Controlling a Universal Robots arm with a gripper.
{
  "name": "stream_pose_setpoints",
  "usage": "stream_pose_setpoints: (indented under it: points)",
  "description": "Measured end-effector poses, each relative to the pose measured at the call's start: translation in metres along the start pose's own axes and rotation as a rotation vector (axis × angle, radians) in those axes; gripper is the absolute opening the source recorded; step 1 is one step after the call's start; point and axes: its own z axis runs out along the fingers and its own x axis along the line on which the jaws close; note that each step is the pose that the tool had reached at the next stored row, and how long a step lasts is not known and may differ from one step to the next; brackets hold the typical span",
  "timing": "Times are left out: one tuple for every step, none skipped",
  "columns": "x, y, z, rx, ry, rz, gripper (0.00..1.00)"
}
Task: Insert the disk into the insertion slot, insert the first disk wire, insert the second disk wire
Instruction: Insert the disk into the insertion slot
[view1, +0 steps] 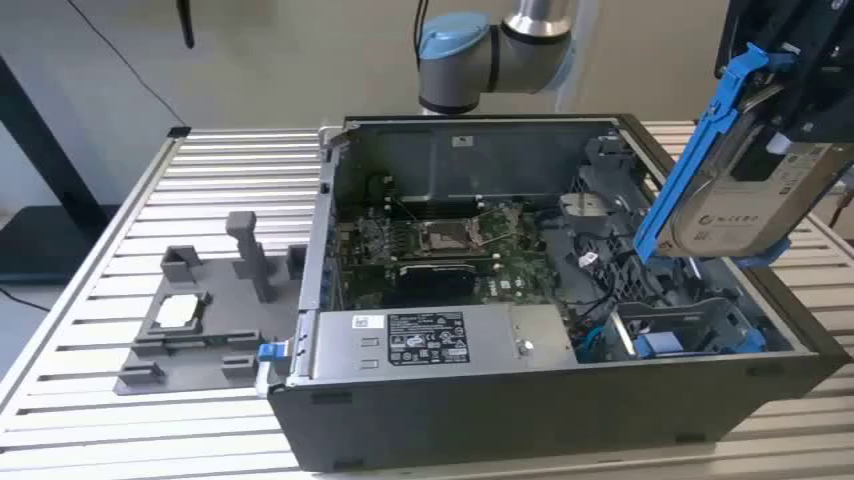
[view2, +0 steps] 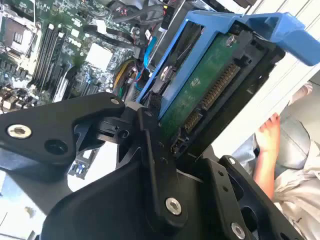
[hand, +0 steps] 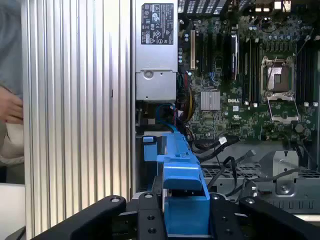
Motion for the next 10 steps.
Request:
stream_pose_setpoints:
  points:
    - [0.0000,0.0000,0.0000,0.0000,0.0000,0.000,0.33]
    - [-0.0002,-0.0001,0.0005,0.0000,0.0025,0.000,0.33]
    - [-0.0002,-0.0001,0.0015,0.0001,0.0028,0.000,0.33]
    - [-0.0002,-0.0001,0.0015,0.0001,0.0029,0.000,0.33]
    - [-0.0002,-0.0002,0.0015,0.0001,0.0029,0.000,0.33]
    - [-0.0002,-0.0001,0.0016,0.0001,0.0032,0.000,0.33]
    - [-0.0002,-0.0002,0.0015,0.0001,0.0034,0.000,0.33]
    - [-0.0002,-0.0002,0.0015,0.0001,0.0033,0.000,0.33]
    - [-0.0002,-0.0002,0.0017,0.0001,0.0034,0.000,0.33]
    - [-0.0002,-0.0002,0.0022,0.0004,0.0032,0.000,0.33]
